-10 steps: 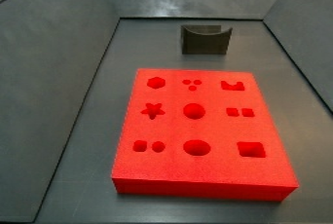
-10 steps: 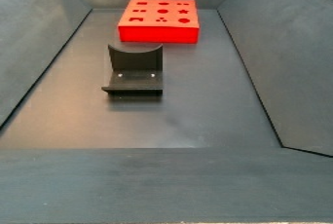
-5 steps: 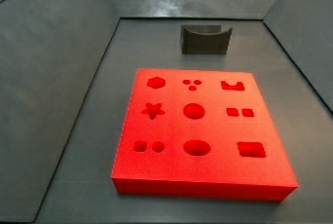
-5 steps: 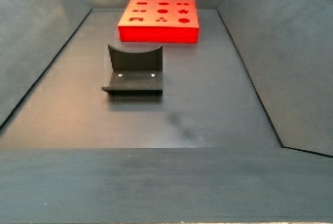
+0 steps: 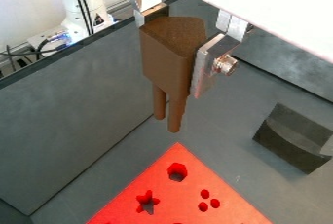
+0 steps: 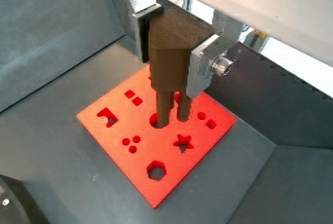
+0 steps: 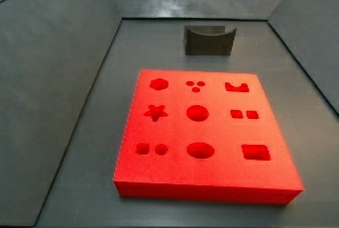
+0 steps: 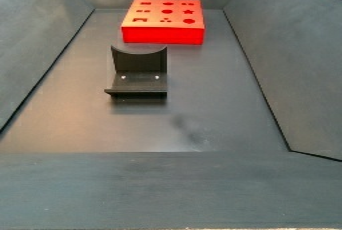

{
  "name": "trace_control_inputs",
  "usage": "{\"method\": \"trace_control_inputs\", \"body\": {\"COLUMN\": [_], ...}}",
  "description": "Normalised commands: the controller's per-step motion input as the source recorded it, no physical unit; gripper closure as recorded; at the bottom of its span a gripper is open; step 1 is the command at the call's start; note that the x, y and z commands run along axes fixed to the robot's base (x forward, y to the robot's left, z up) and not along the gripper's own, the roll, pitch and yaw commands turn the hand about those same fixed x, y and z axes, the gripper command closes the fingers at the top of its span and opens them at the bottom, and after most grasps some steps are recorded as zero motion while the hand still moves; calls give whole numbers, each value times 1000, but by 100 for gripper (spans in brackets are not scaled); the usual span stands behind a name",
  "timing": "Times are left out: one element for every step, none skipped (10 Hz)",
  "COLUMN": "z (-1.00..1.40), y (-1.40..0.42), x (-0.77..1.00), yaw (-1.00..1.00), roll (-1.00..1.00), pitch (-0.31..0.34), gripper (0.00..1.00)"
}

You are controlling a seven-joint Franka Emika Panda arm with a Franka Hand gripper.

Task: Pick up the 3 prong object. Move up. Place the 3 prong object on the fixture. Regrasp the 3 prong object. Move to above the board. Insert the 3 prong object.
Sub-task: Insert the 3 prong object.

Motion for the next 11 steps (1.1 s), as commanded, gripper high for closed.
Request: {"method": "trace_control_inputs", "body": {"z": [-340,-443,-491,-514,-503,-409,-303,-243,-260,-274,-277], "y": [0,0,0,0,26,37,49,3,11,9,0], "x": [214,354,320,317,303,229,254,331,329,237,54], "yaw": [-103,-160,-194,-223,-346,-554,-629,-614,-674,-789,-866], "roll": [0,0,0,0,0,0,-30,-36,-24,-49,-51], "pitch": [-10,-17,-46,-49,-16,-10,-17,-17,-14,-43,-69], "gripper": [100,100,100,100,100,100,100,100,100,100,100]}}
